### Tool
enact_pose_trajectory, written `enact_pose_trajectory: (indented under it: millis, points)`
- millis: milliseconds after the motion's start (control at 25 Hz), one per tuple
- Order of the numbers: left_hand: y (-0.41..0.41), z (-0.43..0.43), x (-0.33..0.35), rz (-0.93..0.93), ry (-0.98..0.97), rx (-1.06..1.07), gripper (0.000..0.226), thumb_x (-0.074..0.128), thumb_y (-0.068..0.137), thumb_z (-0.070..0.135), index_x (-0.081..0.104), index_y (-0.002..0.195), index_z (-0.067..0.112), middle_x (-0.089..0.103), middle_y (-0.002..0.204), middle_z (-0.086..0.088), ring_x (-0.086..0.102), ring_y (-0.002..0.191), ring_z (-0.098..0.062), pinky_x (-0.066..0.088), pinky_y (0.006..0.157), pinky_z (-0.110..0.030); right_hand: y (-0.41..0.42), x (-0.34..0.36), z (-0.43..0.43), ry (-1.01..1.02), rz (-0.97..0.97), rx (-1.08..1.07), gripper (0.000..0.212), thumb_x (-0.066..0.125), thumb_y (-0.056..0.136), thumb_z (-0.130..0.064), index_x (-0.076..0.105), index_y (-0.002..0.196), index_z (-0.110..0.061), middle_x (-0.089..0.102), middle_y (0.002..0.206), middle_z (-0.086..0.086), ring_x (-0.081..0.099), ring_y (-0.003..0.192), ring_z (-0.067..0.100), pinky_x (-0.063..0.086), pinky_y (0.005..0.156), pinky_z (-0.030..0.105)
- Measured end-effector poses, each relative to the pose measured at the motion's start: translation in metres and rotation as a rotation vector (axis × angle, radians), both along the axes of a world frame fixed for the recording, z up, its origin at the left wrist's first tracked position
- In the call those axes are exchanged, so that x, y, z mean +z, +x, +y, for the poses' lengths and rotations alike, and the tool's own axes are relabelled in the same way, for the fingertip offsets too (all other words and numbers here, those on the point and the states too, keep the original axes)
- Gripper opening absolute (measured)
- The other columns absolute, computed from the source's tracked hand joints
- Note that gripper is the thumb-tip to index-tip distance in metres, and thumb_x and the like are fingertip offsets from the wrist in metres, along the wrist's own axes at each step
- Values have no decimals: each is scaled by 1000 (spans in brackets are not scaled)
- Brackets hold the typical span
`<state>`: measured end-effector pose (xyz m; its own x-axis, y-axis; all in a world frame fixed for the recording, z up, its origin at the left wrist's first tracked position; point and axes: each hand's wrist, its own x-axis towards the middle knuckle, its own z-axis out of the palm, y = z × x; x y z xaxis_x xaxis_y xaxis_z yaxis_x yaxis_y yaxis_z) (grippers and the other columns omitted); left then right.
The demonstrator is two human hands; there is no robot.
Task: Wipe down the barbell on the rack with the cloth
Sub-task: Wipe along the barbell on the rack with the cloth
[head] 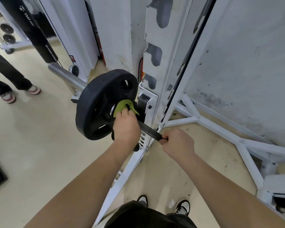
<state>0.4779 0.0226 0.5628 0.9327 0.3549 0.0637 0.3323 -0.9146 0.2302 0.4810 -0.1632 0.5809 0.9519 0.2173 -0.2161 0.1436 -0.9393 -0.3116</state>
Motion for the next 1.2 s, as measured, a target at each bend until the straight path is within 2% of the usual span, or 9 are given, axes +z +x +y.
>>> enact_pose_trajectory:
  millis: [80,200,360,560,680,800,1000,1120,1200]
  points:
    - [-19,-17,1,54,108,-125,20,74,74,12,66,91,7,61,96,-12,59,92,-32,47,66,-36,-3,-3,0,23,-20,-8,12,62,88,-30,73,86,-25,59,87,-5,57,84,21,39,61,28]
    - [-22,3,6,66,112,-315,17,70,80,13,65,96,9,59,101,-10,56,98,-30,51,69,-39,-3,-7,-1,27,-33,-17,14,61,90,-30,74,94,-26,56,90,-5,54,89,19,38,64,28]
    - [10,27,14,84,32,-71,19,64,88,14,63,106,7,57,116,-10,55,114,-31,53,77,-42,-5,-7,-1,25,-45,-12,17,59,93,-30,74,98,-27,55,91,-7,49,85,16,35,63,28]
    - [-41,-35,4,111,129,-328,26,76,60,4,65,82,10,59,88,-9,56,81,-28,39,55,-32,1,1,-15,215,144,-77,11,66,87,-26,73,80,-30,64,70,-8,61,72,19,40,57,26]
    - [-32,-20,-1,-26,58,-375,23,77,68,1,63,84,10,55,91,-7,51,82,-26,41,54,-33,-4,7,-45,425,147,-199,24,61,89,-10,78,99,-24,71,88,-6,65,86,15,50,77,26]
    - [-36,-49,-1,-101,42,-203,17,75,71,6,64,82,13,60,90,-7,54,83,-30,42,61,-40,-11,9,-79,435,101,-289,25,58,94,-9,76,106,-21,72,100,-8,63,97,12,47,88,25]
    - [-54,-116,-8,-71,29,-625,18,64,72,16,64,89,21,71,100,2,59,99,-30,37,78,-42,-26,-3,-121,407,164,-298,25,54,91,-10,74,92,-25,70,84,-8,64,81,17,48,71,30]
    - [-19,-102,3,43,63,-396,13,63,89,36,61,90,23,71,91,1,62,96,-31,41,94,-46,-39,-3,-154,377,160,-311,24,56,95,-16,74,106,-28,67,92,-19,63,82,4,46,70,21]
    - [-24,-135,9,147,4,-292,14,61,90,36,61,90,22,70,89,-1,63,89,-30,48,88,-41,-46,-2,-172,388,153,-324,24,56,96,-17,74,106,-28,67,90,-19,62,81,2,45,69,19]
